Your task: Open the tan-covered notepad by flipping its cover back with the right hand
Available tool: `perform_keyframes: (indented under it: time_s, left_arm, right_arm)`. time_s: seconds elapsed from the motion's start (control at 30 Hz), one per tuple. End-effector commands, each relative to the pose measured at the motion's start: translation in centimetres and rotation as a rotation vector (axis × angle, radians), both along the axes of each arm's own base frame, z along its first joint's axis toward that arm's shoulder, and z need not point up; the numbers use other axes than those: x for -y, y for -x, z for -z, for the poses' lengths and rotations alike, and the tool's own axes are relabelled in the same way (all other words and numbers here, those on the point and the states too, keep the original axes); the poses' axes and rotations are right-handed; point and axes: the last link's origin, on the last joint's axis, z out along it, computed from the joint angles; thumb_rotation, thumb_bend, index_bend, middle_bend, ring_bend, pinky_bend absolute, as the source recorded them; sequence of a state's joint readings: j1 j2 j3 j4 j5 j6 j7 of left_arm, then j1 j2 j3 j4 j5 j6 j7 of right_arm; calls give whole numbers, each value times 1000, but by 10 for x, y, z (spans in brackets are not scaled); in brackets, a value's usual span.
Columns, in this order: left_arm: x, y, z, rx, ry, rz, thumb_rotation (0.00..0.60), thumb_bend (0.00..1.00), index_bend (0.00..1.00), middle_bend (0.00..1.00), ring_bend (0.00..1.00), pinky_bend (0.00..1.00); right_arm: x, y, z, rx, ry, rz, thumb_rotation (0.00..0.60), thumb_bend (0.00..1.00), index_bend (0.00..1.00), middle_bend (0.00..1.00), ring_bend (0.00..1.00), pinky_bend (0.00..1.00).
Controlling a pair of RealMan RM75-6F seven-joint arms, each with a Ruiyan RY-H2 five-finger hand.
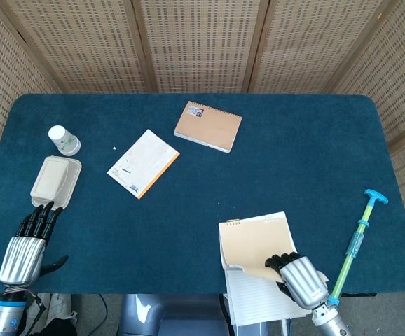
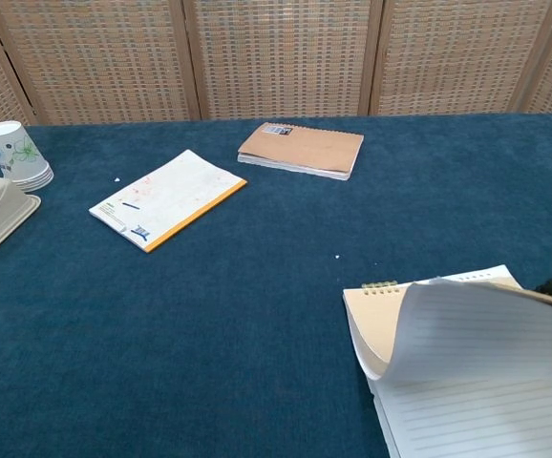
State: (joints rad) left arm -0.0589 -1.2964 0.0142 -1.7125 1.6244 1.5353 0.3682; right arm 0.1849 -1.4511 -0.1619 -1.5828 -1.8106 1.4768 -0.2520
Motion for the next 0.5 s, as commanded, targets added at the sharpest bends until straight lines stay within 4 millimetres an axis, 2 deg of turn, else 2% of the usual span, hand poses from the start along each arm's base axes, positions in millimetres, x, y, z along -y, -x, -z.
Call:
perform_keyframes:
  time_s: [0.03, 0.23, 0.5]
  left_arm:
    - [0, 0, 0, 0, 0, -1, 600, 0, 0, 0, 0, 130]
    - [-1, 1, 1, -1, 1, -4, 600, 0, 0, 0, 0, 130]
    - [-2, 3, 5, -12, 11, -11, 600, 0, 0, 0, 0, 130]
  right_arm:
    - [13, -8, -3, 5, 26, -23, 600, 859, 642, 643, 615, 688]
    - [40, -24, -11, -8, 70, -40, 600, 859, 644, 644, 615, 688]
    - [96, -47, -15, -37, 130, -37, 600, 859, 649, 651, 616, 688]
